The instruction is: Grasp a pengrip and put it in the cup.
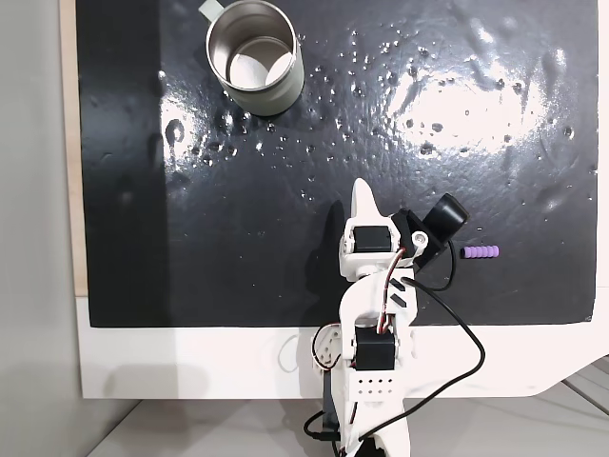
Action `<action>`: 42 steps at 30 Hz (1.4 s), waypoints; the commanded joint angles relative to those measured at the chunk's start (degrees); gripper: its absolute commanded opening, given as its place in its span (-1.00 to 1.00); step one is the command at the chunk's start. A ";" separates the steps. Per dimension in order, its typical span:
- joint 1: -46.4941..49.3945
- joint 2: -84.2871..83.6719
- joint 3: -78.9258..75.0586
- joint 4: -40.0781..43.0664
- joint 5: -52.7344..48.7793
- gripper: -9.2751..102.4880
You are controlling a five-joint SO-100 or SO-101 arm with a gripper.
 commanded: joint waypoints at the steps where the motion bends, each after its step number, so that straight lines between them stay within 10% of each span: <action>1: -2.02 0.70 2.37 0.18 -1.41 -0.83; 19: -1.49 0.70 1.32 1.05 -1.49 -0.83; 42: 20.48 -26.02 -45.35 24.35 -6.42 -0.83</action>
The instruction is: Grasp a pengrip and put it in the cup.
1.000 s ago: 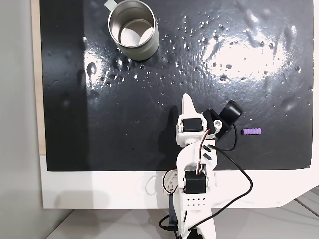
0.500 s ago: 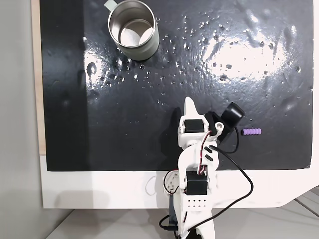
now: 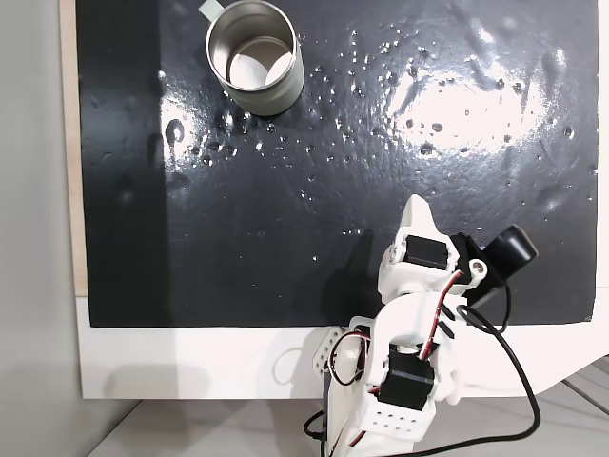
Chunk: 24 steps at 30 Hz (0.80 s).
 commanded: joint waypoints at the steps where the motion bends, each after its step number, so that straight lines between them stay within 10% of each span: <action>1: 5.80 -3.78 -8.35 2.81 -3.52 -0.83; 24: 28.13 -37.88 -28.30 12.22 -34.89 -0.75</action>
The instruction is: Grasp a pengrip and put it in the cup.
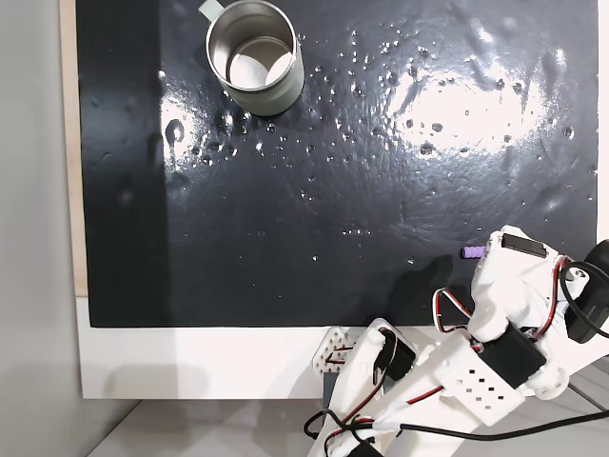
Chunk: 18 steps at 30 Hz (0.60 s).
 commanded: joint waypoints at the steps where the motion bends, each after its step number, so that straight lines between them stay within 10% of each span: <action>1: 2.72 -4.57 -5.27 0.62 -6.59 -0.73; 18: 9.49 -32.70 -19.42 9.49 -23.82 -0.31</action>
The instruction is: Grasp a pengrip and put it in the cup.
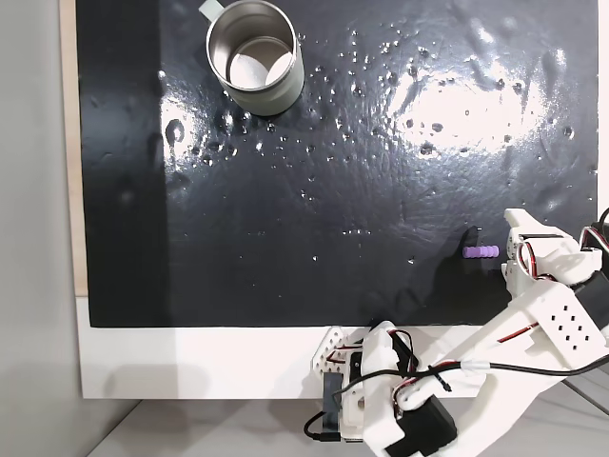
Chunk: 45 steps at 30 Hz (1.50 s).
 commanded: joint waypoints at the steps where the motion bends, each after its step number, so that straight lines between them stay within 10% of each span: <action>1: 0.53 -2.11 -4.66 0.88 -0.97 -0.31; 45: 1.93 -20.92 -9.67 0.26 4.66 -0.83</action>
